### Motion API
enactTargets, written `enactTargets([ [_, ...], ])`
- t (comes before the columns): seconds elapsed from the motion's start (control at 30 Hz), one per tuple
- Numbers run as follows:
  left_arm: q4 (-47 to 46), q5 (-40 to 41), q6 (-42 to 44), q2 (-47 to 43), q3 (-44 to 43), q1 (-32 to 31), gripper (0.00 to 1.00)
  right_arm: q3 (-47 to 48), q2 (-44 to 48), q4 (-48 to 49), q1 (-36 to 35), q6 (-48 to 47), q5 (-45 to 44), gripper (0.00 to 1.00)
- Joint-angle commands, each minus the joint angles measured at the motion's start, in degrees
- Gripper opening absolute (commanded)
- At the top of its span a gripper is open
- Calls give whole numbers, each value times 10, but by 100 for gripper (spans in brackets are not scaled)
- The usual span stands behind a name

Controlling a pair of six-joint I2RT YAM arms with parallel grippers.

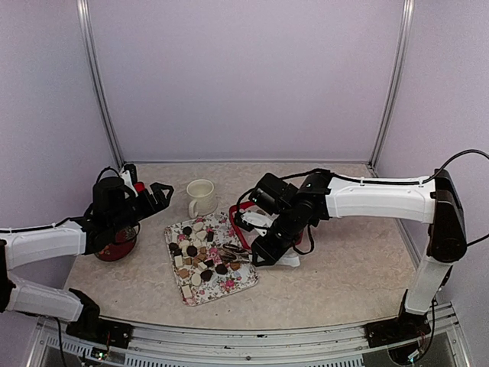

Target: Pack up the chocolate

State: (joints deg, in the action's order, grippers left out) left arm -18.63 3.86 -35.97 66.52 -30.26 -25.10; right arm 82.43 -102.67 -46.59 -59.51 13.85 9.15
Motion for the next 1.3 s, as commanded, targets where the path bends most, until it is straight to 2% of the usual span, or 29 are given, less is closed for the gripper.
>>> enactTargets([
  [0.0,-10,1,3,-2,2,2,99,6,-16,11,-5,1,-7,34],
  [0.77,-15,0,5,5,10,13,99,50,-67,-7,-5,-23,-18,37],
  [1.1,-20,-5,5,6,13,19,99,75,-71,-14,-5,-41,-15,27],
  [1.27,-23,-9,2,10,11,19,99,78,-51,-2,-2,-44,-16,25],
])
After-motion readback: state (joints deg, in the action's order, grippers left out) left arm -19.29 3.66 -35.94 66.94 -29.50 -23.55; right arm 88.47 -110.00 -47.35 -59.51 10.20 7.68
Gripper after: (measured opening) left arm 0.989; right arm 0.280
